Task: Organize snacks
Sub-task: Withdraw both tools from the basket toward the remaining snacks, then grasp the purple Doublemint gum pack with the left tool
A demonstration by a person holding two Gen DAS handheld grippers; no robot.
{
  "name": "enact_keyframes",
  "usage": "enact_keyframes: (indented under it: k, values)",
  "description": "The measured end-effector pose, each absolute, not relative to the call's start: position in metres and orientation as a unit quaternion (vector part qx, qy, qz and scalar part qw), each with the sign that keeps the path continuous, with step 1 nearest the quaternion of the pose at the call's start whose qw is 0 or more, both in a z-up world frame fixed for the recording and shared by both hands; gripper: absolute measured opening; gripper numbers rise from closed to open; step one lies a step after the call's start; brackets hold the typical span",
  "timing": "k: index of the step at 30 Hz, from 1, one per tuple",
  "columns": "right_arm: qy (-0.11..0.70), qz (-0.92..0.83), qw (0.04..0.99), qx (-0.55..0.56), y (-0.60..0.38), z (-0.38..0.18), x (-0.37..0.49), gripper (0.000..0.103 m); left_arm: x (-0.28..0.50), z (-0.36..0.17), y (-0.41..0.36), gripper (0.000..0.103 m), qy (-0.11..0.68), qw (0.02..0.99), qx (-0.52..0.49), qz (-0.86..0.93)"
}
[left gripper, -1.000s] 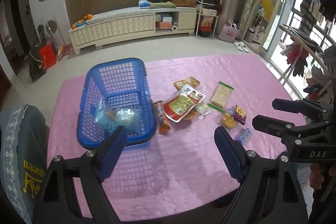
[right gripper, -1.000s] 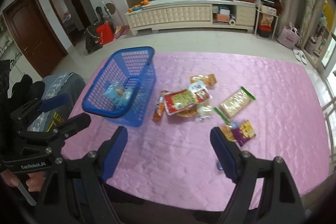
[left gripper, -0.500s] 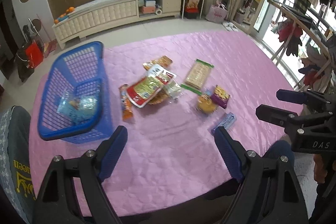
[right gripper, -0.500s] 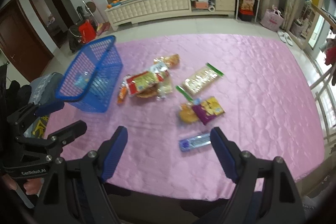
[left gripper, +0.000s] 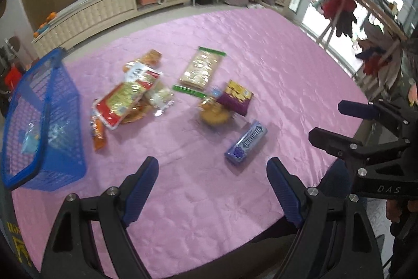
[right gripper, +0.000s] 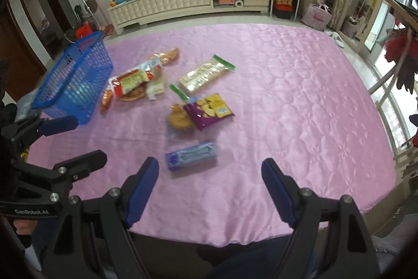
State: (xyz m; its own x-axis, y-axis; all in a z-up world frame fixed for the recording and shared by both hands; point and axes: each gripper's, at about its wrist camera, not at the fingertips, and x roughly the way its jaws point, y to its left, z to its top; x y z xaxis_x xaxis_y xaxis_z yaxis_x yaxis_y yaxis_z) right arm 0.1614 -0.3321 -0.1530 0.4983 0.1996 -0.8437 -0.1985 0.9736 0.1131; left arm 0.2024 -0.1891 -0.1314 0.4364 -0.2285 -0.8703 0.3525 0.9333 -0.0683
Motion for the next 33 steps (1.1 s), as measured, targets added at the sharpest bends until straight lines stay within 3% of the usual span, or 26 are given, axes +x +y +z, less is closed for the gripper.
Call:
enact_keyframes:
  k: [16,21,23,33]
  values:
    - [0.467,0.081,0.881,-0.006,-0.372,-0.224,0.163,0.084,0.23,-0.2,-0.247,0.083,0.518,0.815,0.143,-0.217]
    - [0.471,0.078,0.879,-0.015,-0.377,-0.239,0.164,0.084,0.235,-0.218,-0.268,0.065,0.521,0.802,0.175,-0.233]
    - [0.467,0.07,0.881,0.003,-0.382,-0.239,0.164,0.084,0.236,-0.223,-0.274,0.051,0.526,0.796,0.181,-0.24]
    - [0.474,0.081,0.875,0.063,-0.395,-0.246,0.169,0.084,0.246,-0.24,-0.286,0.043,0.543,0.777,0.181,-0.26]
